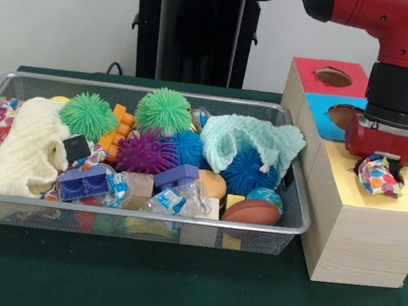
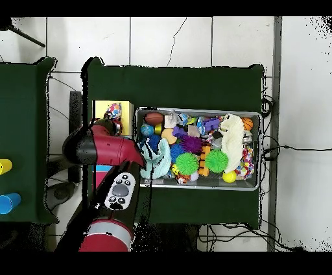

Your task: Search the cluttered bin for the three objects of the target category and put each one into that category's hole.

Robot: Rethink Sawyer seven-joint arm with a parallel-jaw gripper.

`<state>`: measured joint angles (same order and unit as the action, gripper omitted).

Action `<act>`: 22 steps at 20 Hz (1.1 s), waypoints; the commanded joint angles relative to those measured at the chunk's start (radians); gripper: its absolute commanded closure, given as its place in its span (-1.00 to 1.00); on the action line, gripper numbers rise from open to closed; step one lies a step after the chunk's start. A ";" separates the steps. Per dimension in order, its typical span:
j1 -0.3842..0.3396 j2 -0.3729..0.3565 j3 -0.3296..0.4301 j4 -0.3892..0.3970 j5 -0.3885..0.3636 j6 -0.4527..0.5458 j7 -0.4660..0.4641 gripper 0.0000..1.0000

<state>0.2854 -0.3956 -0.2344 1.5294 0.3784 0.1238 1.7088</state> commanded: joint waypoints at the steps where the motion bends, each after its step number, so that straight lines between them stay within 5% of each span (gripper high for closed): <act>1: 0.012 0.125 0.037 0.085 0.029 0.112 0.233 -1.00; 5: 0.007 0.124 0.031 0.079 0.029 0.122 0.213 -1.00; 6: 0.010 0.126 0.027 0.072 0.020 0.123 0.201 1.00; 18: 0.025 0.117 -0.002 0.100 0.033 0.082 0.228 1.00; 22: 0.001 0.061 0.029 0.128 0.025 0.105 0.213 1.00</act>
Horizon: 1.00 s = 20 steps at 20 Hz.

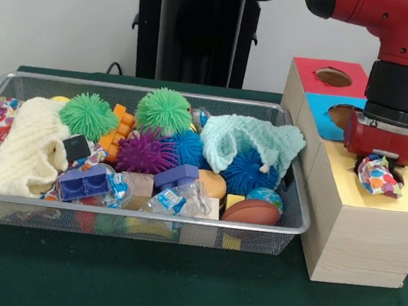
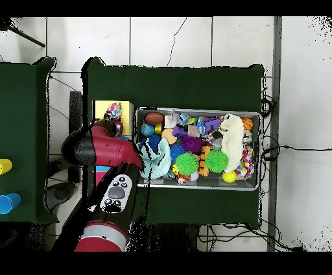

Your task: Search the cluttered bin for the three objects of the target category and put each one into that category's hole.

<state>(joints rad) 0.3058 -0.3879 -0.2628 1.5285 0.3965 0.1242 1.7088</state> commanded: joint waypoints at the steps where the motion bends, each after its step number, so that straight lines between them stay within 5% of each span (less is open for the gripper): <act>1: -0.020 0.028 0.057 0.137 0.004 0.132 0.206 1.00; 7: -0.014 -0.050 0.042 0.147 0.002 0.187 0.199 1.00; 20: -0.003 -0.084 0.027 0.130 0.007 0.221 0.209 1.00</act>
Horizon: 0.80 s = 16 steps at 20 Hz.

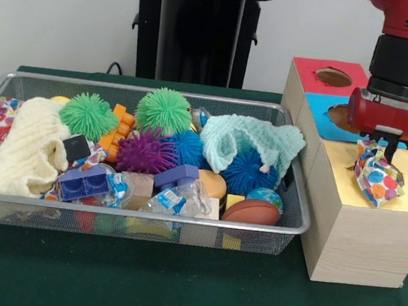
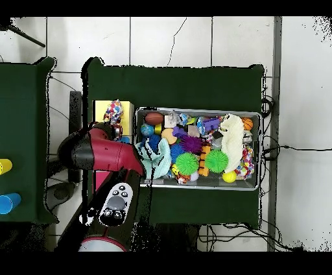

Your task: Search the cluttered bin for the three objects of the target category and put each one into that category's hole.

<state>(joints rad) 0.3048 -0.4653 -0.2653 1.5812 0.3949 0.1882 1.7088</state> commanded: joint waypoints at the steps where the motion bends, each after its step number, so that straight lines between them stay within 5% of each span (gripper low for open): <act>1: -0.006 -0.009 0.038 0.084 0.008 0.152 0.208 1.00; 16: -0.011 -0.048 0.040 0.074 0.002 0.221 0.195 1.00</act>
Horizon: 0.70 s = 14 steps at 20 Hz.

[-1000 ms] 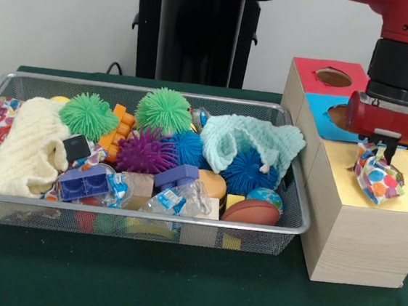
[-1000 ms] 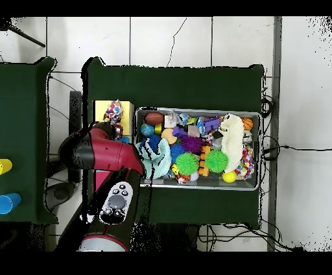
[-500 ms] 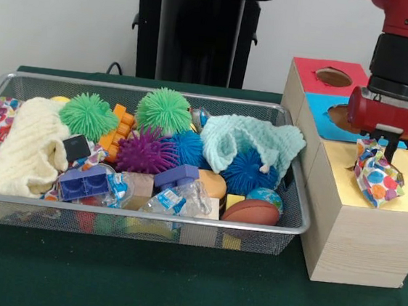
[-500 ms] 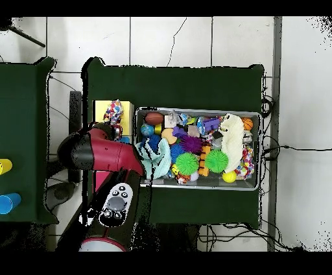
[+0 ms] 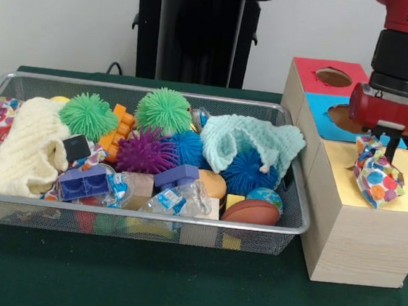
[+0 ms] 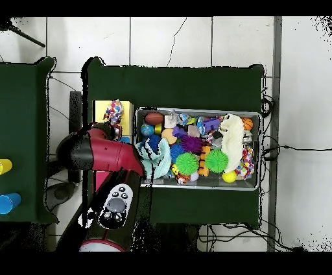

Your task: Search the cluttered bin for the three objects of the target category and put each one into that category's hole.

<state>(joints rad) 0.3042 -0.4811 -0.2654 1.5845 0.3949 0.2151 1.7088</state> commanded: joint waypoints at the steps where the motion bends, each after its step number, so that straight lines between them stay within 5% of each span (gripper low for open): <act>1: -0.005 -0.039 0.030 0.066 0.000 0.194 0.195 1.00; 12: 0.009 -0.063 -0.002 0.042 -0.012 0.228 0.199 1.00; 13: 0.016 -0.060 -0.012 0.040 -0.018 0.221 0.200 -1.00; 14: 0.013 -0.062 -0.007 0.043 -0.016 0.218 0.200 -1.00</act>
<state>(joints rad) 0.3131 -0.5343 -0.2814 1.5855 0.3943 0.3078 1.7088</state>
